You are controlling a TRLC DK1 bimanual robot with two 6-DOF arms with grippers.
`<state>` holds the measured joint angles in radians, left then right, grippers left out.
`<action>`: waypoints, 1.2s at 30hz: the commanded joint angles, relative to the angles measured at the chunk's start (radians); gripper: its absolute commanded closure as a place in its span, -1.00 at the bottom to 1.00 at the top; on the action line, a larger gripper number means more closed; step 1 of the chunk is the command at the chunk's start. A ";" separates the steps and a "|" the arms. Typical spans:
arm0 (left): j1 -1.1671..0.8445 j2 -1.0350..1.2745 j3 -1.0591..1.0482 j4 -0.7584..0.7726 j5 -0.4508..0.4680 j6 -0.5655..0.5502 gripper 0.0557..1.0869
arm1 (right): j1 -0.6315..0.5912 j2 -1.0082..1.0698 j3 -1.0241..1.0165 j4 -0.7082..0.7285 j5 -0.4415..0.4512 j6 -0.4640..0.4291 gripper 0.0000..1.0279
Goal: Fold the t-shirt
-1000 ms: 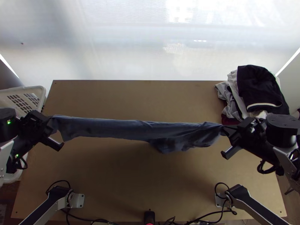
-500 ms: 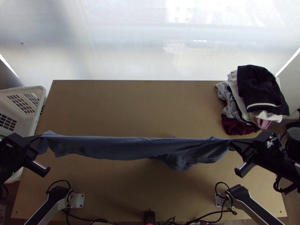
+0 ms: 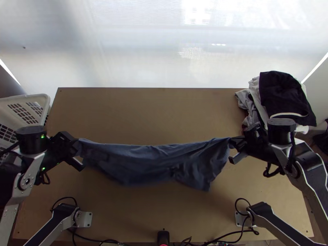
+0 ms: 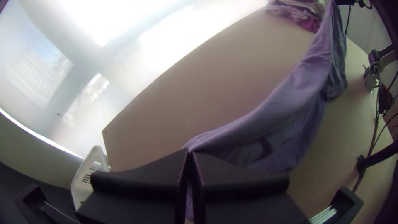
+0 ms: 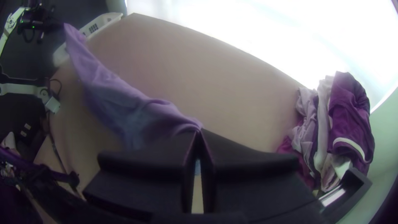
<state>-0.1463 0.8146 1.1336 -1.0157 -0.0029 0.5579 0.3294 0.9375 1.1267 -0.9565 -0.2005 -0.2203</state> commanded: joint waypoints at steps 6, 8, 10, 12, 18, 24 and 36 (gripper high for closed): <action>0.099 0.334 -0.244 0.540 0.001 0.063 0.92 | -0.095 0.353 -0.041 0.378 0.019 0.012 0.95; 0.100 0.426 -0.233 0.608 0.000 0.063 0.92 | -0.087 0.420 -0.042 0.433 0.039 0.019 0.95; 0.099 0.511 -0.210 0.657 -0.003 0.062 0.92 | -0.082 0.481 -0.033 0.467 0.046 0.024 0.95; 0.097 0.574 -0.187 0.686 -0.005 0.056 0.84 | -0.072 0.523 -0.018 0.470 0.046 0.025 0.95; 0.106 0.635 -0.176 0.735 -0.008 0.063 -0.91 | -0.062 0.547 -0.016 0.470 0.046 0.025 0.95; 0.154 0.575 -0.219 0.729 -0.006 0.108 -0.91 | -0.062 0.527 -0.036 0.470 0.046 0.025 0.95; -0.090 0.077 -0.718 0.902 -0.003 0.516 -0.90 | -0.069 0.518 -0.064 0.470 0.046 0.039 0.95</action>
<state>-0.1219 1.0966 0.6441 -0.2211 -0.0078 0.8913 0.2634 1.4567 1.0744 -0.4870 -0.1543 -0.1867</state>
